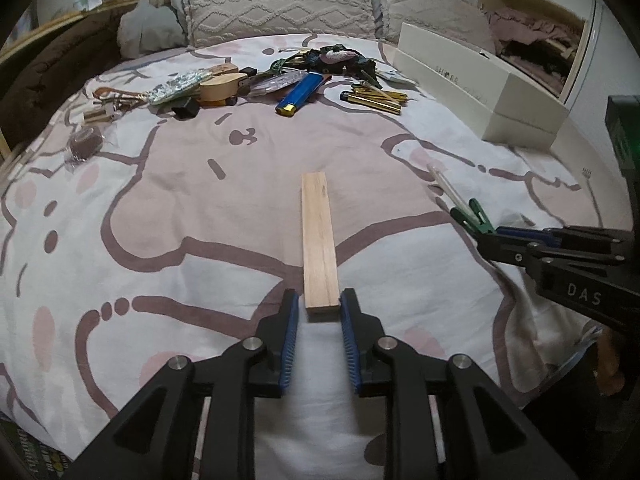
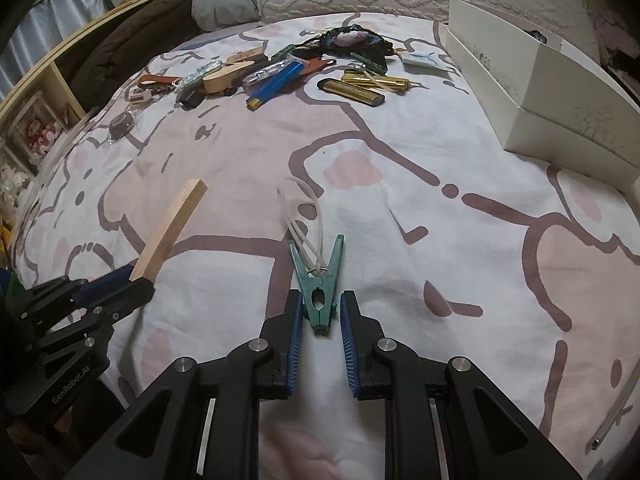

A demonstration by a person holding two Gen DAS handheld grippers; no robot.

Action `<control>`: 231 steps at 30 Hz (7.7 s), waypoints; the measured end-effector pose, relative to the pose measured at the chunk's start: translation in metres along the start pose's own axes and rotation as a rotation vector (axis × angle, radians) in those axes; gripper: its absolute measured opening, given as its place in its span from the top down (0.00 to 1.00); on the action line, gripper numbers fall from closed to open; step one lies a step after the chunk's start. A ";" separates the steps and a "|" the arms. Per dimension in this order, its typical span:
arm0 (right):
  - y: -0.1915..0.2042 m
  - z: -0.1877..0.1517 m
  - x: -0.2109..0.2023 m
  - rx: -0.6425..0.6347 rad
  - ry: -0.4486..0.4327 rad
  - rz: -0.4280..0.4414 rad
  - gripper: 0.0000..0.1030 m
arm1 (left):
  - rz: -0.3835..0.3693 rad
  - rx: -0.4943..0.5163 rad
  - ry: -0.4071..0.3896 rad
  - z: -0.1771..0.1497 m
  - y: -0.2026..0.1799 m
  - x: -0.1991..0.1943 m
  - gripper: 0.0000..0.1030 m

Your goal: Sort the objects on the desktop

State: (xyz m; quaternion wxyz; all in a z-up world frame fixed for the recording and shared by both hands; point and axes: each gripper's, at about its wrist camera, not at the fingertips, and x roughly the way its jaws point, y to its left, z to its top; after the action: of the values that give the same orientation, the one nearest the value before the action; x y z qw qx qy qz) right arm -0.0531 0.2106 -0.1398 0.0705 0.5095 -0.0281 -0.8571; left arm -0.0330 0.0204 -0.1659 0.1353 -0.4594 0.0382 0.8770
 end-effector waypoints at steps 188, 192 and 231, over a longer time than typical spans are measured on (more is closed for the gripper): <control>-0.040 0.022 0.026 0.182 -0.103 -0.124 0.38 | 0.041 -0.032 -0.105 0.032 0.024 0.046 0.04; -0.047 0.020 0.023 0.202 -0.120 -0.110 0.49 | 0.040 -0.032 -0.104 0.032 0.024 0.045 0.04; -0.053 0.012 -0.049 0.195 -0.249 -0.027 0.50 | 0.016 0.005 -0.204 0.052 -0.014 -0.008 0.04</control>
State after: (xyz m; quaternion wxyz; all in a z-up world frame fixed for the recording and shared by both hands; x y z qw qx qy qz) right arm -0.0455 0.2706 -0.0975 0.0054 0.4042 -0.1129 -0.9076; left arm -0.0660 0.0418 -0.1286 0.1327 -0.3671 0.0303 0.9202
